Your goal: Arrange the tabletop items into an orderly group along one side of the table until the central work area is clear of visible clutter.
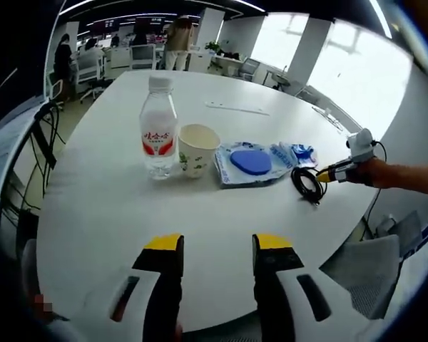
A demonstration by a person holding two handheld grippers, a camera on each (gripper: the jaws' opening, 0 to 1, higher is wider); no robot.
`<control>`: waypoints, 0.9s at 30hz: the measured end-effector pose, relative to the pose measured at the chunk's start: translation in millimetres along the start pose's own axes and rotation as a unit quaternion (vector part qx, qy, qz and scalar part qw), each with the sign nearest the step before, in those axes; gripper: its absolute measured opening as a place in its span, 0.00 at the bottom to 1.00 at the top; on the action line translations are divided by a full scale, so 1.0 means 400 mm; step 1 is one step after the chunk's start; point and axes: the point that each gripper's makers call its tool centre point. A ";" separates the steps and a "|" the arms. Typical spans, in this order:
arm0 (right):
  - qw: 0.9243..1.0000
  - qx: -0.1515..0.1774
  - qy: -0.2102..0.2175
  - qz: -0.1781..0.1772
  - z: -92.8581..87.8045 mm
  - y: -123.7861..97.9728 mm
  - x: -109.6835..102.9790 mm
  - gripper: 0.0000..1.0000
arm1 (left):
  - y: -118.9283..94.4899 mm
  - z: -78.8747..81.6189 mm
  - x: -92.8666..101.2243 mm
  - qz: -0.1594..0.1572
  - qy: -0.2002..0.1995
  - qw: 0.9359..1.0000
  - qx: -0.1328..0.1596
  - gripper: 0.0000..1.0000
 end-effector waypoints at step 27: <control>0.999 -0.002 -0.040 0.020 0.000 0.005 -0.055 0.10 | -0.006 0.012 0.011 -0.008 0.009 1.000 0.003 0.38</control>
Point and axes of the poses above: the point that each gripper's makers call its tool centre point, and the gripper's own axes: y roughly forward along the fingers, x roughly to its right, z roughly out of its top, and after that the axes turned 15 degrees about -y, right-handed
